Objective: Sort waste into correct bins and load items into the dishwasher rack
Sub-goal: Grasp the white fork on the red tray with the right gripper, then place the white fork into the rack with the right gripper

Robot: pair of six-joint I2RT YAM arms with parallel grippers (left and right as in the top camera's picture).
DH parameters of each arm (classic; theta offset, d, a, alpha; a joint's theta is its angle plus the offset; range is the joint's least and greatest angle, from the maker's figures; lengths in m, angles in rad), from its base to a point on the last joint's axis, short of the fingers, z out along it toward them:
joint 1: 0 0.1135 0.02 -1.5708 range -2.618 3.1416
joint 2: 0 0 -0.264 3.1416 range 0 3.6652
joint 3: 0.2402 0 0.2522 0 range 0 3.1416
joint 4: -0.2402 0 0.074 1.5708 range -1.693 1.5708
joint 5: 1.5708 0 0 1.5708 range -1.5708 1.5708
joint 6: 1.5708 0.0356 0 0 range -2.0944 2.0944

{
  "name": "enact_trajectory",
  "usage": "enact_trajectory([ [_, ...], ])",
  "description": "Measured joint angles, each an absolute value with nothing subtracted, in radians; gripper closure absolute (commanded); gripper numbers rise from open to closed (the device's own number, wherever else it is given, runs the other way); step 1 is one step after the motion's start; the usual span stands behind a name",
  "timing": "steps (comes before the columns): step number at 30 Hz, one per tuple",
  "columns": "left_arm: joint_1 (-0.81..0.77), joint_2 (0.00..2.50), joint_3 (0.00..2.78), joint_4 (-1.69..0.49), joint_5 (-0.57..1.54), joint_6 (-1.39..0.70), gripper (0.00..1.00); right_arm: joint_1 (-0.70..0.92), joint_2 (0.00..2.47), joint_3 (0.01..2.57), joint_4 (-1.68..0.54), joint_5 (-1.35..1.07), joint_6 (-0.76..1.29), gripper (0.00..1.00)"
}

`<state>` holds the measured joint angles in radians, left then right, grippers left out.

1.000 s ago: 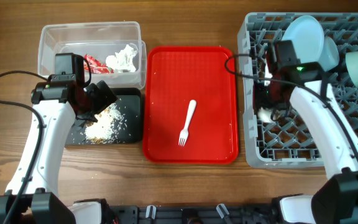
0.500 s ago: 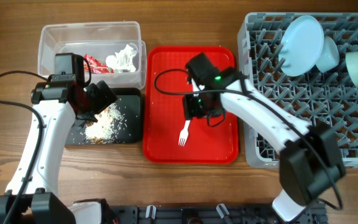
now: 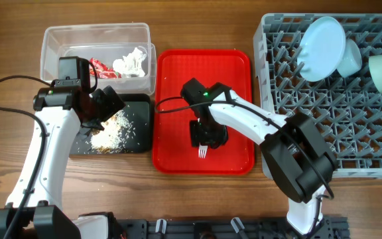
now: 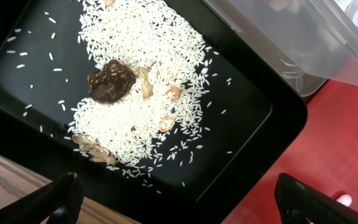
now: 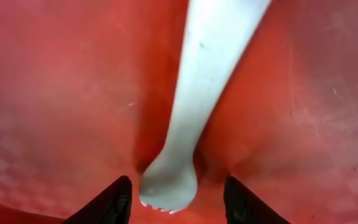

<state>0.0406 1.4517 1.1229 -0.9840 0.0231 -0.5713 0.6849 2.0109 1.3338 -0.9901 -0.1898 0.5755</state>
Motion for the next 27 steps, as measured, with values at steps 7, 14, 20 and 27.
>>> enact_trajectory([
  [7,0.041,1.452,1.123,-0.984,0.023,-0.571,0.00,0.685,2.025,1.335,-1.013,-0.175,0.599,0.65],
  [14,0.041,1.452,1.123,-0.984,0.023,-0.571,0.00,0.685,2.028,1.336,-1.020,-0.171,0.603,0.78],
  [20,0.041,1.452,1.123,-0.984,0.023,-0.571,0.00,0.683,2.023,1.337,-1.021,-0.163,0.600,0.84],
  [27,0.041,1.452,1.123,-0.984,0.023,-0.571,0.00,0.464,1.658,1.334,-1.128,-0.076,0.454,0.85],
])
